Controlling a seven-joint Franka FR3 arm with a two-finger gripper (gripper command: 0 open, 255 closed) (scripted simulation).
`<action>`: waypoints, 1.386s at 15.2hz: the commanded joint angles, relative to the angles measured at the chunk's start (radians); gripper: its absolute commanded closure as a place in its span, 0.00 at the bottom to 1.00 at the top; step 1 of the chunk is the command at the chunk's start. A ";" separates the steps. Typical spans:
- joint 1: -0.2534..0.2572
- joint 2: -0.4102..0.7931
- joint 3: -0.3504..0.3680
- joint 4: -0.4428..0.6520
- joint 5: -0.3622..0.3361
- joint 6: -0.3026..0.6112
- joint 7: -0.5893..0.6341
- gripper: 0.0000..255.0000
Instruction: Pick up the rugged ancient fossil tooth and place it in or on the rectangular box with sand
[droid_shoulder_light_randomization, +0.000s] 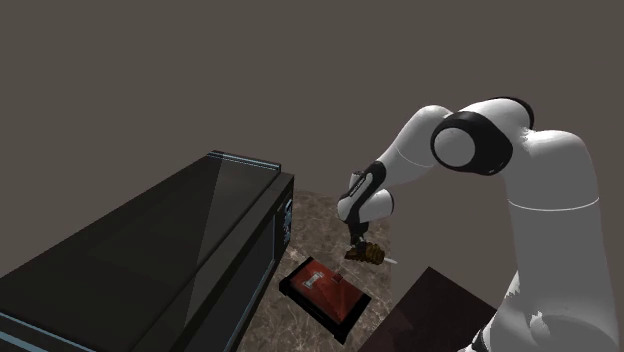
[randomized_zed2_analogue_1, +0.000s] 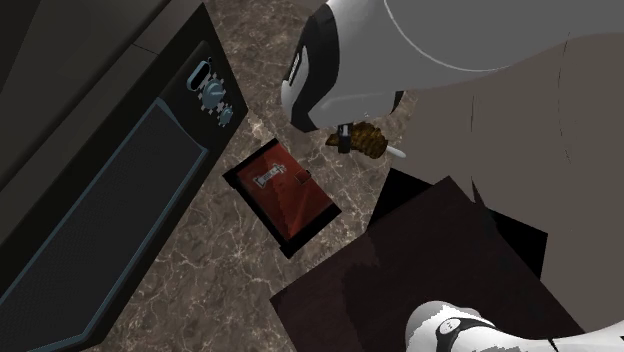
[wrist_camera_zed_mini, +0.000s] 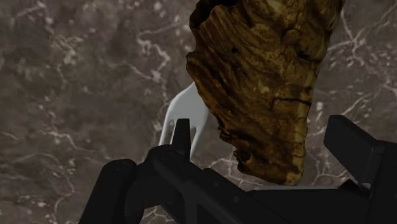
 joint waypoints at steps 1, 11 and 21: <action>-0.011 0.032 0.018 0.002 0.019 0.030 -0.012 0.00; -0.011 0.032 0.018 0.001 0.019 0.030 -0.011 1.00; 0.000 0.005 0.004 -0.007 0.005 0.011 -0.002 1.00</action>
